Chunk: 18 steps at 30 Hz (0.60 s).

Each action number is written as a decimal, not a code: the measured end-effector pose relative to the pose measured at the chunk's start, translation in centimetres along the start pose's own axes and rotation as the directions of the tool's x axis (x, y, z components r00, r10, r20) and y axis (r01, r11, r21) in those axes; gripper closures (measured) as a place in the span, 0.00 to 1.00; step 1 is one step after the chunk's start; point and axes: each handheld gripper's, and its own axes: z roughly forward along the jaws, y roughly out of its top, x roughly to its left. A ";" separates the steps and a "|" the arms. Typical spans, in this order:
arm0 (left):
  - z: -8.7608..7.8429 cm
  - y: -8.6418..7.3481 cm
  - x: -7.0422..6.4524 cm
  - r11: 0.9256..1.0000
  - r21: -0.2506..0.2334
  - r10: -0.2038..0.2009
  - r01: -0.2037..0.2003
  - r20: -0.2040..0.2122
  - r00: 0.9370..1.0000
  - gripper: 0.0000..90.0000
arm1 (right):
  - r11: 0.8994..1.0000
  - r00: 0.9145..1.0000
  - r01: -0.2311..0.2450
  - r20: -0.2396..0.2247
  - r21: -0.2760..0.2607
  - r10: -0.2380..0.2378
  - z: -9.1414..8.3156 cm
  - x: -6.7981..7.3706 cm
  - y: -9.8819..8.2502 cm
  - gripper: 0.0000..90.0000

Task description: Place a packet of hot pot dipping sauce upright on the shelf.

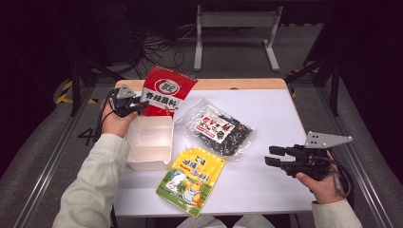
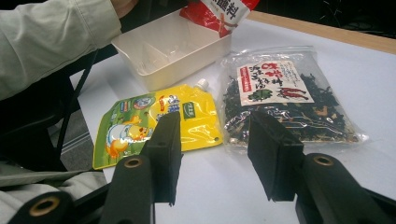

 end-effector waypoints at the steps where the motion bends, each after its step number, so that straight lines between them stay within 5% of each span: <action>1: -0.1 0.1 0.0 1.000 0.004 0.001 -0.001 -0.002 1.000 0.85 | 1.000 1.000 0.000 -0.001 0.002 0.000 0.0 0.0 0.0 0.60; 6: 0.1 0.0 -0.3 0.999 0.032 0.030 -0.029 -0.026 0.999 0.93 | 1.000 1.000 -0.002 -0.007 0.002 0.002 0.2 0.0 0.0 0.60; 10: 0.8 -0.1 -0.6 0.993 0.081 0.093 -0.088 -0.062 0.994 0.94 | 1.000 1.000 -0.005 -0.008 0.003 0.005 0.2 0.0 -0.1 0.60; 18: 1.8 -1.4 -0.8 0.987 0.156 0.053 -0.044 -0.052 0.997 0.94 | 1.000 1.000 -0.006 -0.010 -0.001 0.006 0.1 0.0 -0.1 0.60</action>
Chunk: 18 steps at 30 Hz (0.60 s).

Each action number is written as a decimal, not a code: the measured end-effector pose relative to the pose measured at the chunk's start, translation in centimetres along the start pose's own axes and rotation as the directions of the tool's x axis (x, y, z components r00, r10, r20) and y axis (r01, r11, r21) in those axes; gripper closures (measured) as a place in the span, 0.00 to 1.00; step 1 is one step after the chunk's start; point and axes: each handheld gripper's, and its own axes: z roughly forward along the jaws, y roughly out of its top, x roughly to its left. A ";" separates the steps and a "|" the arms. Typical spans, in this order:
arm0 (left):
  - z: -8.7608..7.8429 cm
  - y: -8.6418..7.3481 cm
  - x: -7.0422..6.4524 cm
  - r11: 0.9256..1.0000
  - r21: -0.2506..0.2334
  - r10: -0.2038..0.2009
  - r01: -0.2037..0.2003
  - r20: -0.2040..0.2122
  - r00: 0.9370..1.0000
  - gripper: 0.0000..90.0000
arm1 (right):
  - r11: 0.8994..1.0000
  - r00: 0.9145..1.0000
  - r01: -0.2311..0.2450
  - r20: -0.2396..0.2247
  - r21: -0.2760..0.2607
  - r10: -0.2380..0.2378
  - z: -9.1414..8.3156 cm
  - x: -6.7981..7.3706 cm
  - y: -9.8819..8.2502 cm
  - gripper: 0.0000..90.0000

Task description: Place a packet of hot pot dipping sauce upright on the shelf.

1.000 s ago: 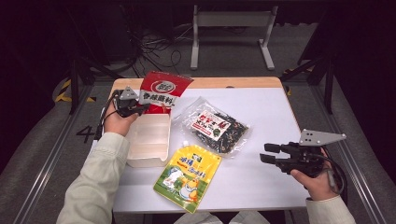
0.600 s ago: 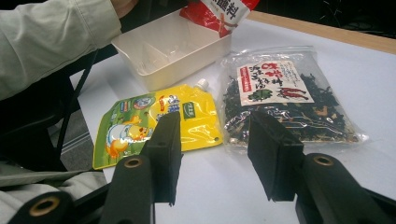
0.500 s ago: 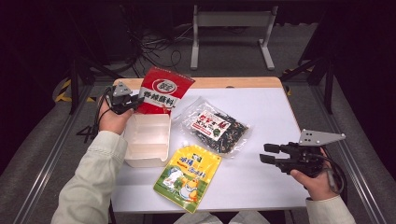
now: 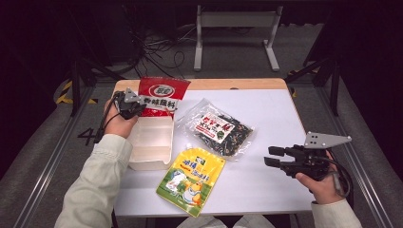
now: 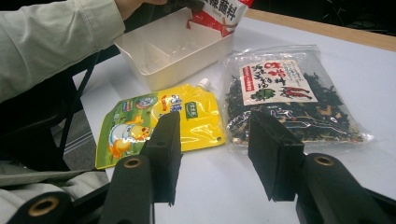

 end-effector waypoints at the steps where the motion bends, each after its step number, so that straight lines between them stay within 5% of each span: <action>1: 0.1 -0.1 0.0 1.000 0.006 -0.010 0.010 0.002 1.000 0.94 | 1.000 1.000 0.000 -0.001 0.001 0.000 0.0 0.0 0.0 0.60; 6: 0.5 0.1 -0.3 0.997 0.070 -0.022 0.023 -0.010 1.000 0.94 | 1.000 1.000 -0.001 -0.003 0.006 0.001 0.2 0.0 0.0 0.60; 9: 0.8 -0.1 -0.2 0.994 0.086 -0.072 0.071 0.008 0.997 0.94 | 1.000 1.000 0.000 -0.004 0.007 0.000 0.3 0.0 0.0 0.60; 13: 0.8 -0.3 -0.1 0.994 0.075 -0.086 0.083 0.030 0.996 0.93 | 1.000 1.000 0.000 -0.003 0.009 0.000 0.2 0.0 -0.1 0.60; 18: 0.1 -0.5 0.3 0.991 0.028 -0.131 0.130 0.062 0.989 0.77 | 1.000 1.000 -0.007 0.004 0.012 0.007 0.2 -0.3 -0.1 0.60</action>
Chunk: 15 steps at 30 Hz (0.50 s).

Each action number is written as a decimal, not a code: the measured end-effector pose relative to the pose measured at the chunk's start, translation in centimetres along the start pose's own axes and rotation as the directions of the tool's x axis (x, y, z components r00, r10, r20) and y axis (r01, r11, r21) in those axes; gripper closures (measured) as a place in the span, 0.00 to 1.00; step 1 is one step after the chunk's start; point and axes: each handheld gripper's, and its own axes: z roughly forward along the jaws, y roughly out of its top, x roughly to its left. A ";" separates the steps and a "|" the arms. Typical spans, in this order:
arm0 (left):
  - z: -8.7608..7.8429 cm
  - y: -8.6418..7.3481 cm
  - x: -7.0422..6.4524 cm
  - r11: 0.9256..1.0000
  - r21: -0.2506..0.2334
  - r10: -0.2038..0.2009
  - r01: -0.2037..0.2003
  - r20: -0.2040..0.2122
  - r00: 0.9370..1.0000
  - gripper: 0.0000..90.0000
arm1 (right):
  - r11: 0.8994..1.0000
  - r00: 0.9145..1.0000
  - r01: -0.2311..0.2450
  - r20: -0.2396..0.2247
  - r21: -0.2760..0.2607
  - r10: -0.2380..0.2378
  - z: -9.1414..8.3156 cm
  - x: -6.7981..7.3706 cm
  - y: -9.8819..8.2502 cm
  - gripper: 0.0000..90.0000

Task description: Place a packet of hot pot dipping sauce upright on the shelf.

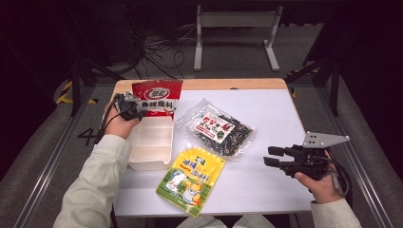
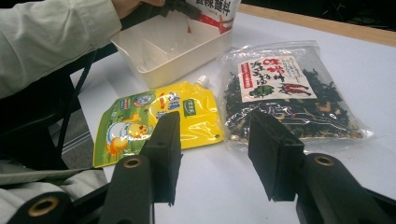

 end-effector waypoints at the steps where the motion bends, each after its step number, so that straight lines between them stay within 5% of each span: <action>1: -0.2 0.0 0.0 1.000 -0.011 -0.014 0.014 0.011 1.000 0.70 | 1.000 1.000 -0.001 0.005 0.001 0.001 0.0 -0.1 0.0 0.60; 8: -2.3 0.1 -0.9 0.998 -0.063 0.012 -0.012 -0.006 1.000 0.33 | 1.000 1.000 0.007 0.030 0.009 -0.008 0.1 -0.1 0.0 0.60; 15: -5.2 0.0 -2.5 0.992 -0.122 0.015 -0.012 0.025 1.000 0.27 | 1.000 0.999 0.010 0.044 0.012 -0.011 0.3 -0.2 0.1 0.60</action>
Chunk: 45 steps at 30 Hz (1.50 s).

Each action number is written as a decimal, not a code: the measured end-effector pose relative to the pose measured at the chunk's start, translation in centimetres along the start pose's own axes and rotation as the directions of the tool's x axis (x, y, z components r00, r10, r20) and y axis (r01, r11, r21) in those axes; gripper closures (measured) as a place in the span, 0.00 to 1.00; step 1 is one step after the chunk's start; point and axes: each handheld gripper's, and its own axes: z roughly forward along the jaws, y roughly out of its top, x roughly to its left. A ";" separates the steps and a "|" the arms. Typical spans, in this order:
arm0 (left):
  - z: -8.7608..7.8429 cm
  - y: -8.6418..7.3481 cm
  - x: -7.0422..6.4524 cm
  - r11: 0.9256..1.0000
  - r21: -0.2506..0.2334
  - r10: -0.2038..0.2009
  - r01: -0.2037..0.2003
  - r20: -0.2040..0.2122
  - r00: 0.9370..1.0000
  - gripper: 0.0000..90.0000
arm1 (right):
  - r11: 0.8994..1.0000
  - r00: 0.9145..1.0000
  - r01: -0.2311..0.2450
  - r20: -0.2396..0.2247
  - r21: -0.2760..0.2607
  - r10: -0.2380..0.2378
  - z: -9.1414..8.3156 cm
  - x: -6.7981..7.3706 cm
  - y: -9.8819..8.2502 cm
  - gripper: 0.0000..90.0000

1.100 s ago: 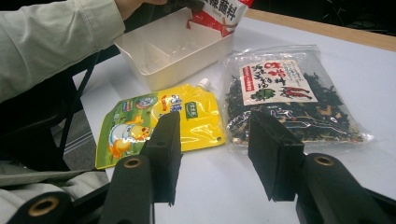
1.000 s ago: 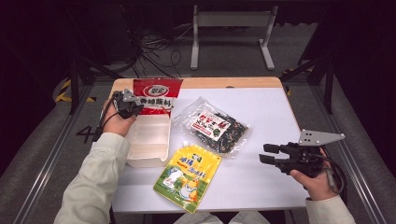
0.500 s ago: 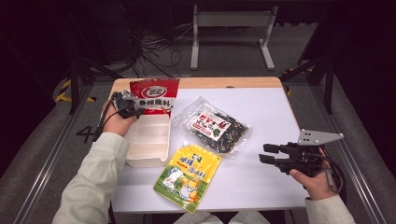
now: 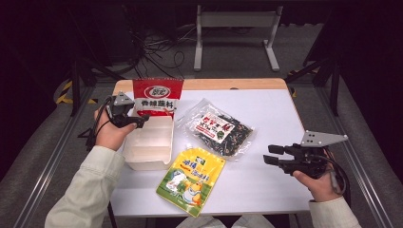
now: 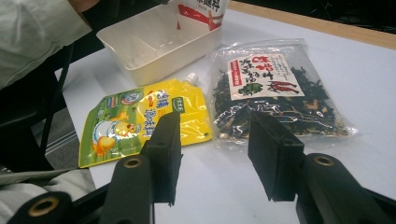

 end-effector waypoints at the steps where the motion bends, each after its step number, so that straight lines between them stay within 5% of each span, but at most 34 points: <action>1: -0.4 0.0 -0.2 1.000 -0.016 -0.001 0.001 0.008 1.000 0.27 | 1.000 1.000 0.001 0.002 0.000 -0.001 0.0 -0.1 0.0 0.60; 13: -3.9 -1.0 -3.5 0.992 -0.126 -0.005 0.016 0.087 0.996 0.26 | 1.000 0.999 -0.007 0.051 -0.001 0.007 -0.1 -0.5 0.1 0.63; 26: -5.6 -2.6 -7.0 0.999 -0.041 0.028 -0.021 0.176 0.984 0.25 | 1.000 0.998 -0.024 0.052 0.020 0.023 1.3 -0.9 0.6 0.59; 37: -6.7 -3.9 -7.4 0.999 -0.041 0.013 -0.006 0.169 0.985 0.25 | 0.992 0.995 -0.070 0.082 0.107 0.061 5.0 -3.7 2.4 0.64; 45: -7.6 -5.0 -7.5 0.999 -0.035 -0.009 0.015 0.171 0.985 0.27 | 0.991 0.994 -0.079 0.088 0.111 0.070 7.7 -5.5 3.4 0.61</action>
